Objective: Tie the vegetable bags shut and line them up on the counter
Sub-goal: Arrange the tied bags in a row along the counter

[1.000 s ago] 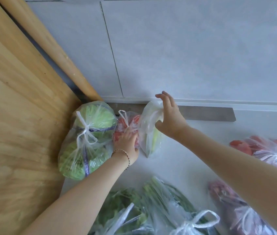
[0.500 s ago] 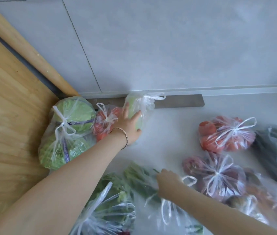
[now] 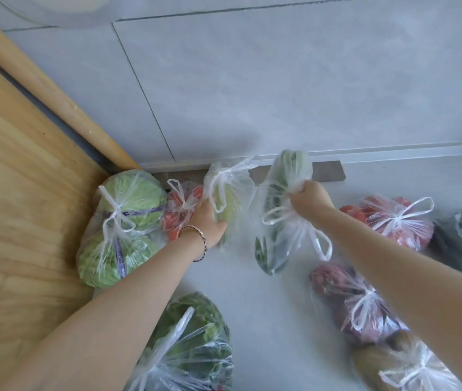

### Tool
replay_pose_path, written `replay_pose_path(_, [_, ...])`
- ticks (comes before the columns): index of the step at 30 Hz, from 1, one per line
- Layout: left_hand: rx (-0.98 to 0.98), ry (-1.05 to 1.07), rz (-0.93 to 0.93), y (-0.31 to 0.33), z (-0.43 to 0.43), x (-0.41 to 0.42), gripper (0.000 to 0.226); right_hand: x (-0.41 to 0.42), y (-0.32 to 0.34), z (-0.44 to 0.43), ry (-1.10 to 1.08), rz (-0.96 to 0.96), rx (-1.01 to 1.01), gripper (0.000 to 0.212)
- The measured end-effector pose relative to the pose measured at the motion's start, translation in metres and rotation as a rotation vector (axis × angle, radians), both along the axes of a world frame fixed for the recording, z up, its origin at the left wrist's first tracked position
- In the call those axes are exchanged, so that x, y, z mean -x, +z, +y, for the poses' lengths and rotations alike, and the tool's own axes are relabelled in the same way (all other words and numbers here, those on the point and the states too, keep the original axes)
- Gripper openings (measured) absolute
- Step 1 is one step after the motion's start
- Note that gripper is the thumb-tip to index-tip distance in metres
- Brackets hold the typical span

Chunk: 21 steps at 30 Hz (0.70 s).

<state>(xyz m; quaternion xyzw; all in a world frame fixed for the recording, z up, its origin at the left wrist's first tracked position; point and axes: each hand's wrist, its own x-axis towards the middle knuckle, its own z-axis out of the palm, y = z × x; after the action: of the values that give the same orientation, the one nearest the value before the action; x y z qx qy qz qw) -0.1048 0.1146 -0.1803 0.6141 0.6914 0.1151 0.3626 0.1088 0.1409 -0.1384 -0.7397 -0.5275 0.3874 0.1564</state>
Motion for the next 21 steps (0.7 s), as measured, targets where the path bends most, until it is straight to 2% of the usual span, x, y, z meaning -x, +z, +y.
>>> replay_pose_path(3, [-0.016, -0.004, 0.016, 0.001, -0.005, 0.004, 0.071, 0.013, -0.005, 0.025, 0.008, 0.017, 0.002, 0.024])
replay_pose_path(6, [-0.005, -0.04, 0.015, 0.004, -0.015, 0.011, 0.066, 0.017, -0.004, 0.028, -0.019, 0.085, -0.036, 0.011])
replay_pose_path(8, [0.001, -0.031, -0.002, 0.007, -0.024, 0.018, 0.065, 0.015, -0.003, 0.016, -0.025, 0.081, -0.047, 0.044])
replay_pose_path(11, [0.002, -0.031, -0.002, 0.021, -0.046, 0.026, 0.054, 0.013, -0.002, -0.02, 0.068, -0.044, -0.213, 0.044])
replay_pose_path(13, [0.124, -0.075, 0.081, 0.035, -0.072, 0.03, 0.061, 0.014, -0.005, -0.049, 0.173, -0.086, -0.311, 0.038])
replay_pose_path(15, [0.336, -0.152, 0.219, 0.045, -0.104, 0.039, 0.086, 0.019, -0.009, -0.076, 0.241, -0.089, -0.356, 0.032])
replay_pose_path(18, [0.584, -0.307, 0.469, 0.042, -0.154, 0.049, 0.116, 0.03, -0.011, -0.107, 0.324, -0.038, -0.277, 0.027])
replay_pose_path(21, [0.653, -0.272, 0.649, 0.023, -0.194, 0.054, 0.11, 0.039, -0.015, -0.127, 0.459, 0.035, -0.204, 0.023])
